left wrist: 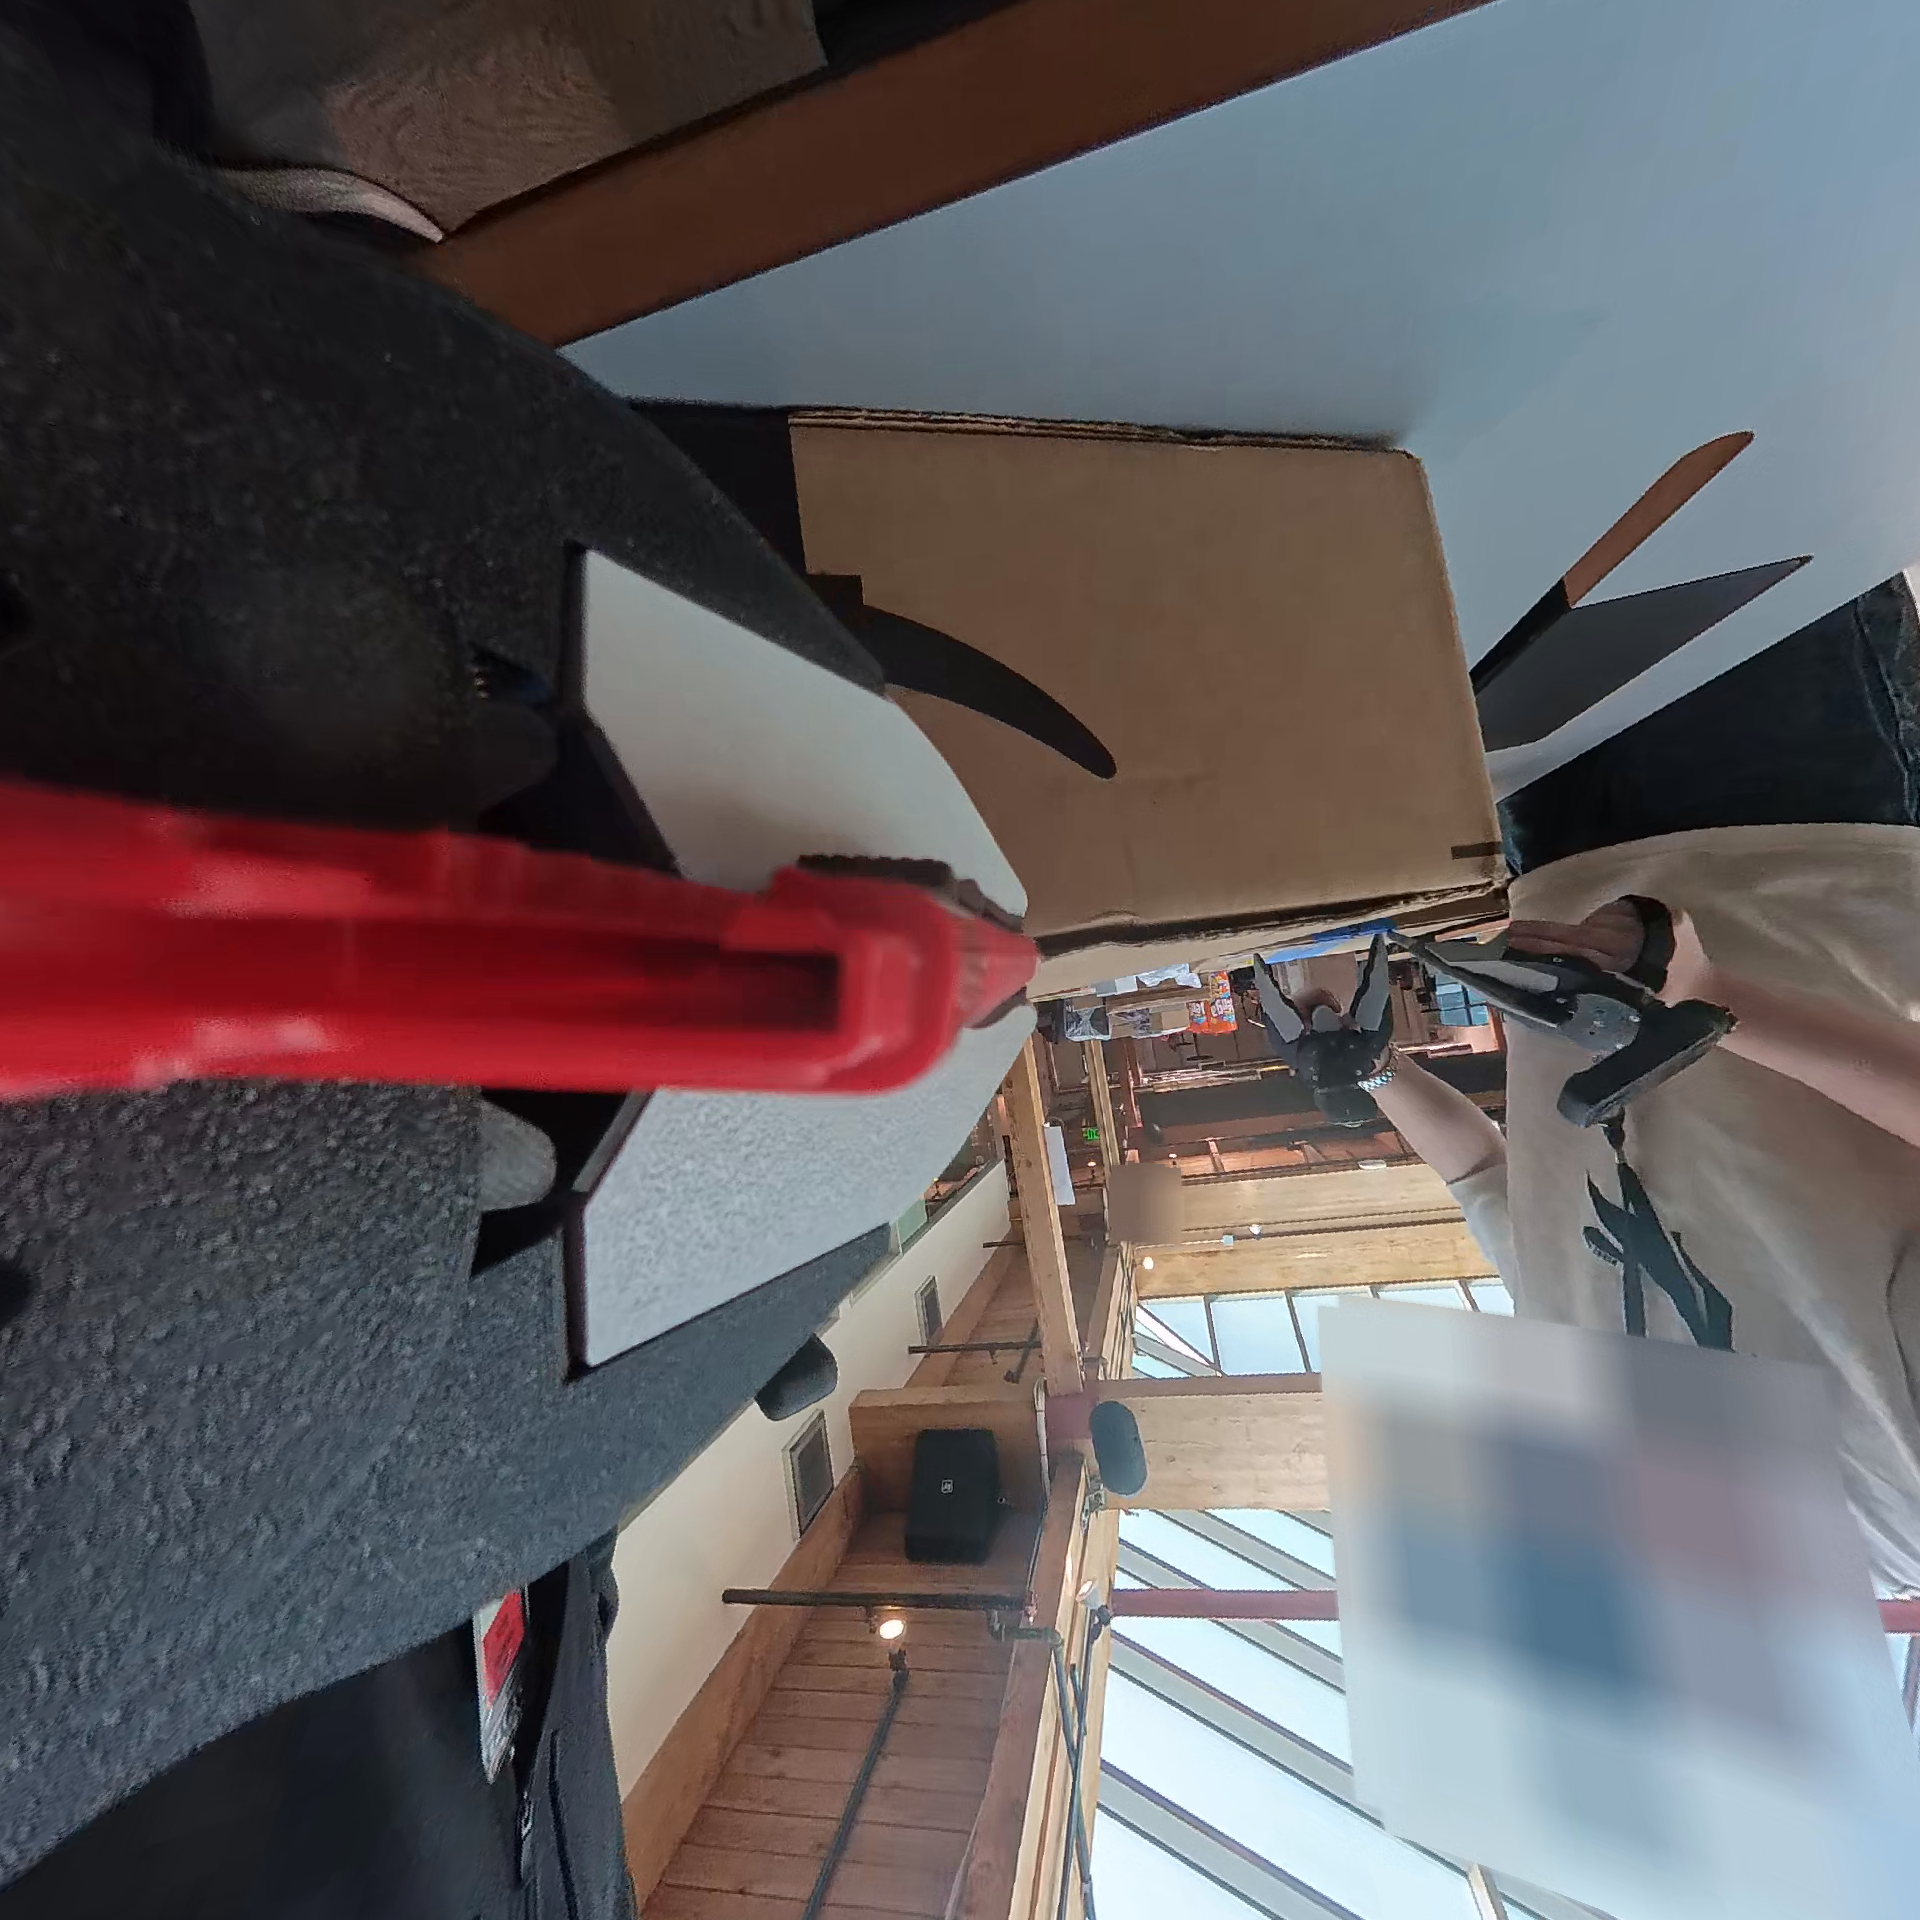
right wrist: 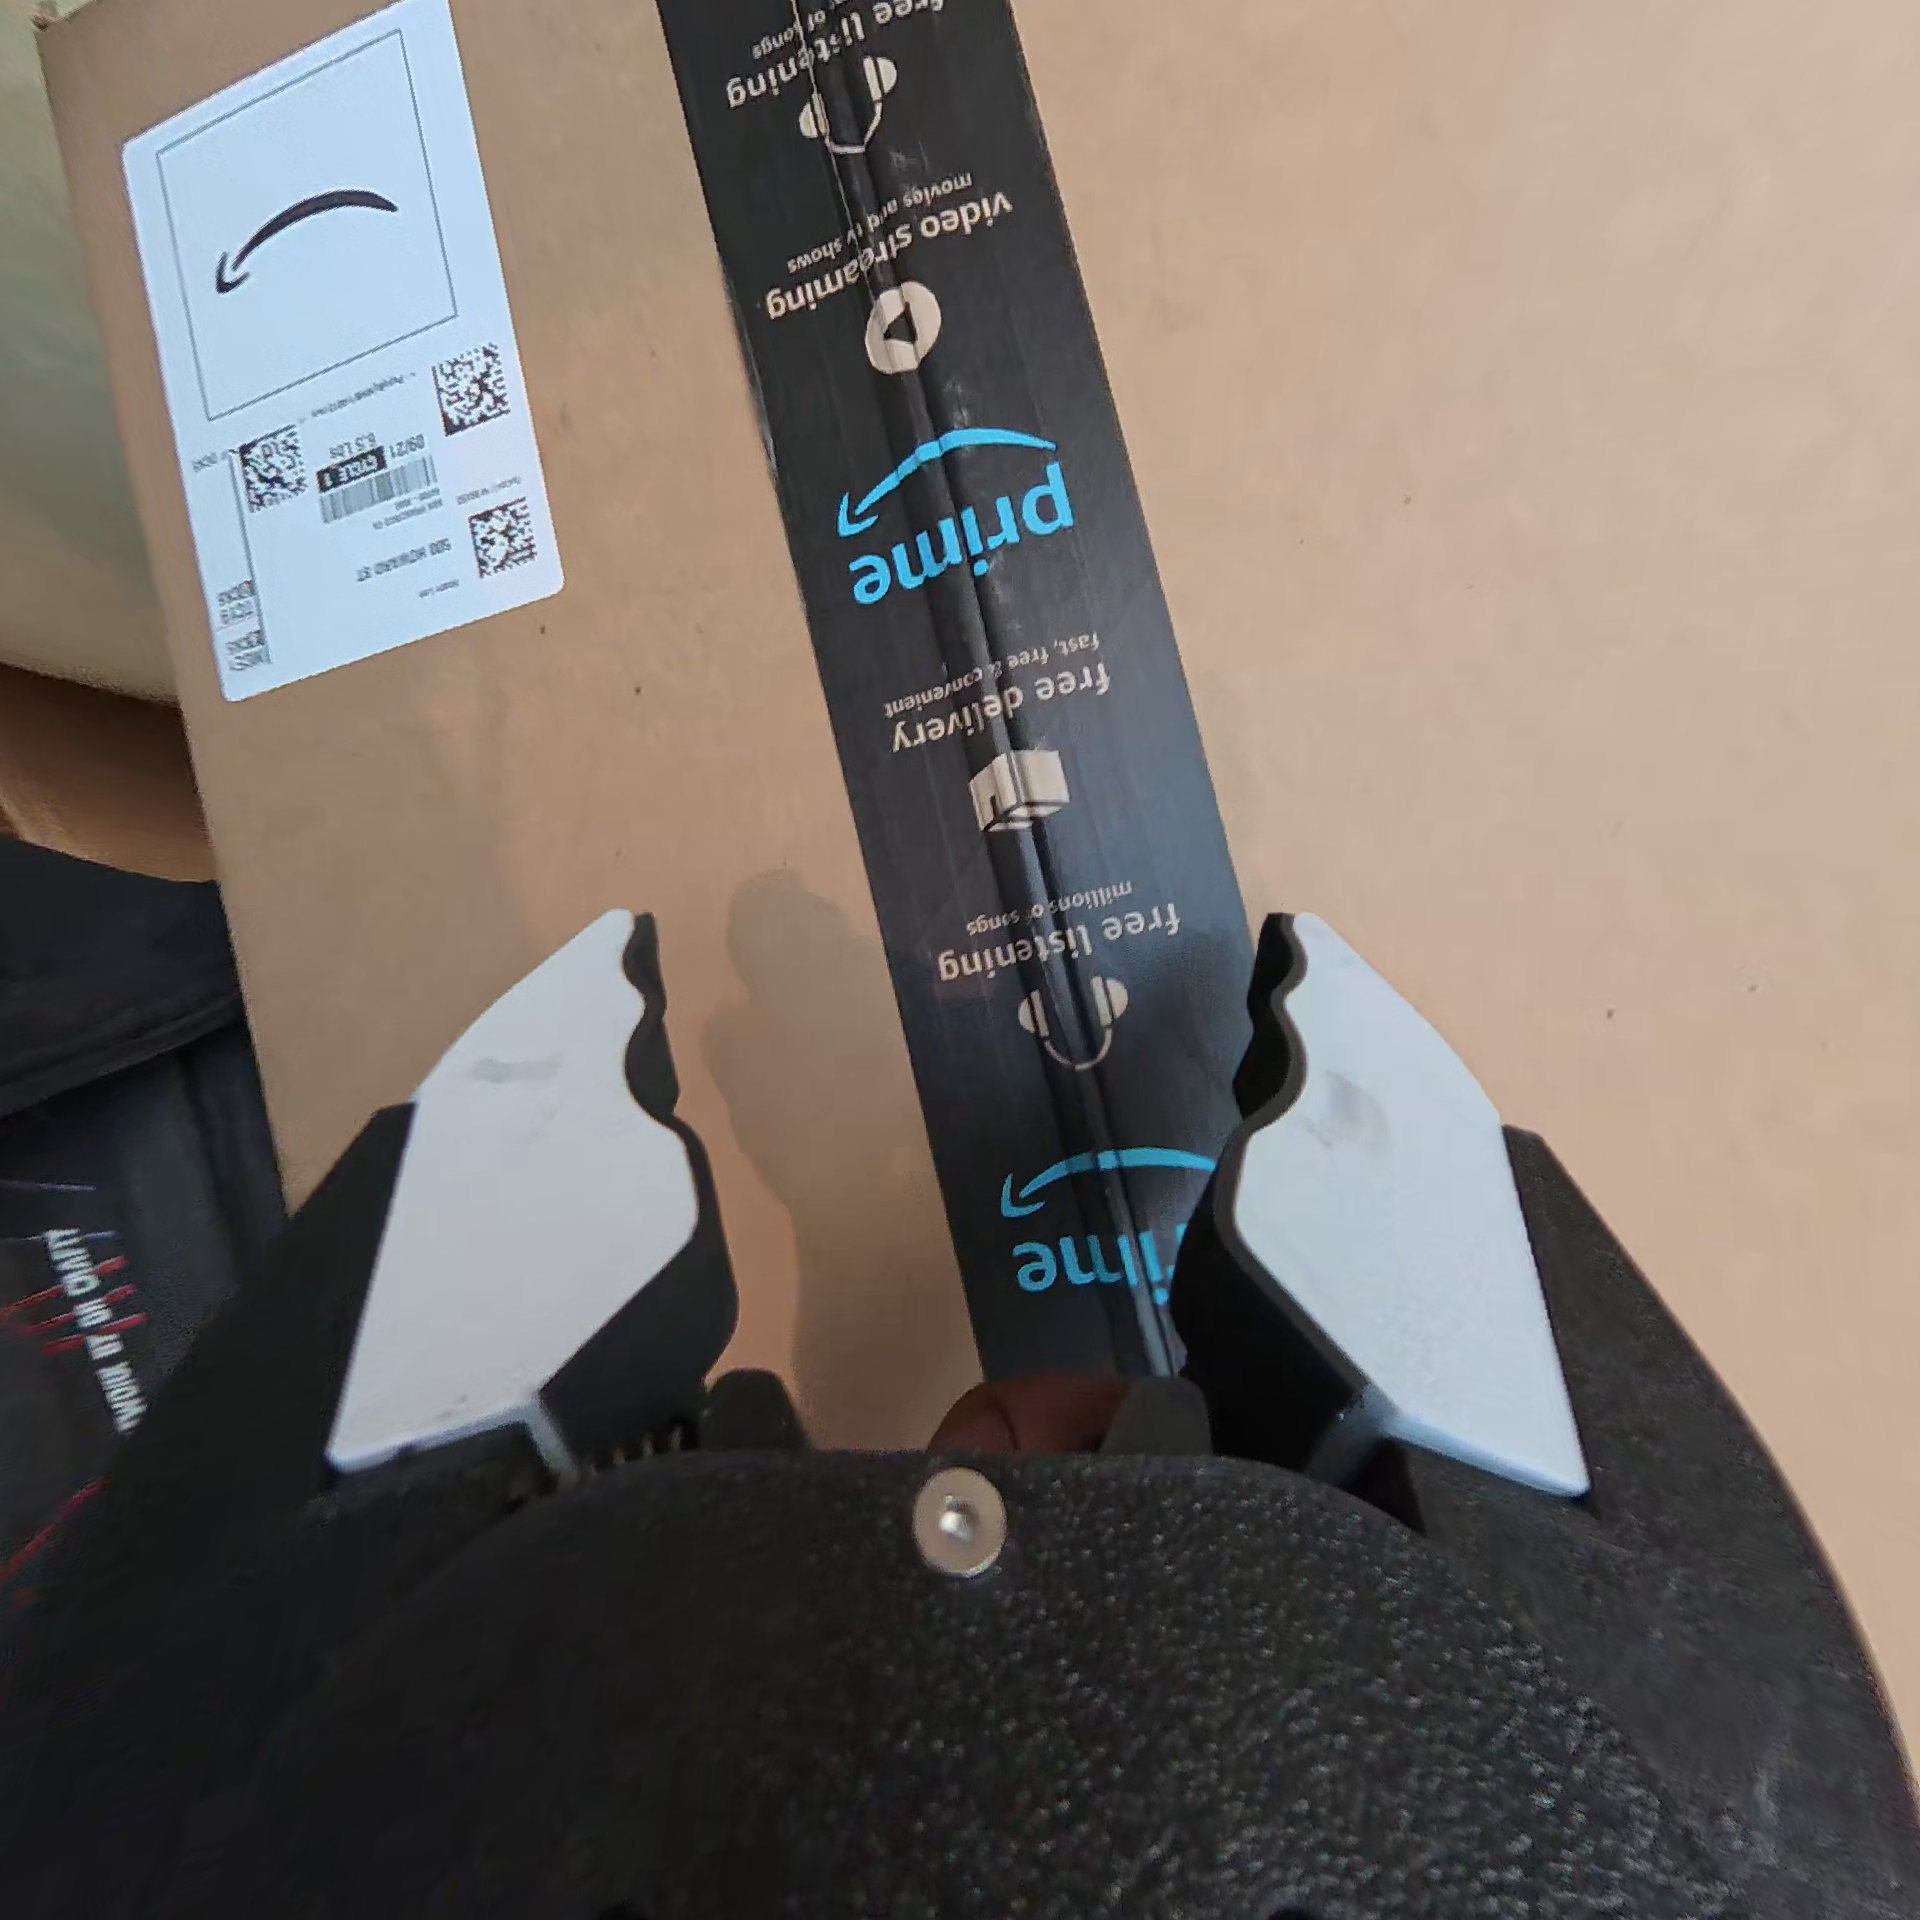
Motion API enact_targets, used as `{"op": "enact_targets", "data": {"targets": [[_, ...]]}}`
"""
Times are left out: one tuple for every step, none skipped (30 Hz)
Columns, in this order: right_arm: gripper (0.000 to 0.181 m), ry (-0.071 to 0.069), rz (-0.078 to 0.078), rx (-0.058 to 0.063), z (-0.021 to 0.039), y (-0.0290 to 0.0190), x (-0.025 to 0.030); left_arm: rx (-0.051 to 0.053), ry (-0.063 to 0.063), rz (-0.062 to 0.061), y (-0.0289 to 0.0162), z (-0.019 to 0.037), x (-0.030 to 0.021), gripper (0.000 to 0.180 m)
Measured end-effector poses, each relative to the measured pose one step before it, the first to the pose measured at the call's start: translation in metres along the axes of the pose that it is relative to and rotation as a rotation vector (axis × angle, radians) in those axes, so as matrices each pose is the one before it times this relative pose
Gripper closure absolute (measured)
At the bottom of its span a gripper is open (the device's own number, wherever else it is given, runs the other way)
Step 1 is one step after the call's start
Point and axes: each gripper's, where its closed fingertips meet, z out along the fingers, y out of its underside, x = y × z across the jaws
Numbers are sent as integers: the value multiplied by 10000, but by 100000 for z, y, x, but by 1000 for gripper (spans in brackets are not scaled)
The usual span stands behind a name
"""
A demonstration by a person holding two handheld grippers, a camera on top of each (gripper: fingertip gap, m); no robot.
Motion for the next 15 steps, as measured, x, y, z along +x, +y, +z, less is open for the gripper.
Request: {"op": "enact_targets", "data": {"targets": [[72,165,-283,-41,350,-355,176,-5,18,-90,85,-42,60,167],[70,85,-251,-84,421,-252,77,-31,-18,3,103,-60,46,167],[69,67,-208,-107,475,-181,39,-26,-18,13,61,-37,33,167],[66,51,-161,-137,493,-92,3,-321,13,-51,452,42,18,168],[65,53,-118,-179,492,10,-19,-386,-36,-1,680,173,-27,167],[63,101,-81,-248,503,147,28,73,-1,-140,9,-42,13,168],[61,121,-61,-305,484,290,46,11,-13,-46,56,-61,36,168],[59,162,-52,-308,468,354,67,17,-36,38,30,-16,44,168],[56,285,-77,-198,331,216,198,7,-30,-3,14,-6,6,168],[55,240,-97,-146,224,129,147,17,-13,-17,17,-19,1,167],[55,142,-61,-107,128,54,60,16,1,-26,29,-26,6,167],[54,28,56,-62,72,-17,-6,16,2,-6,44,-52,5,167],[54,-13,81,-50,41,-36,-20,21,1,-9,55,-75,8,167],[54,0,6,-67,51,1,-34,23,1,-17,85,-99,7,167],[54,-2,-22,-71,39,24,-51,34,-3,-6,86,-118,5,167]]}}
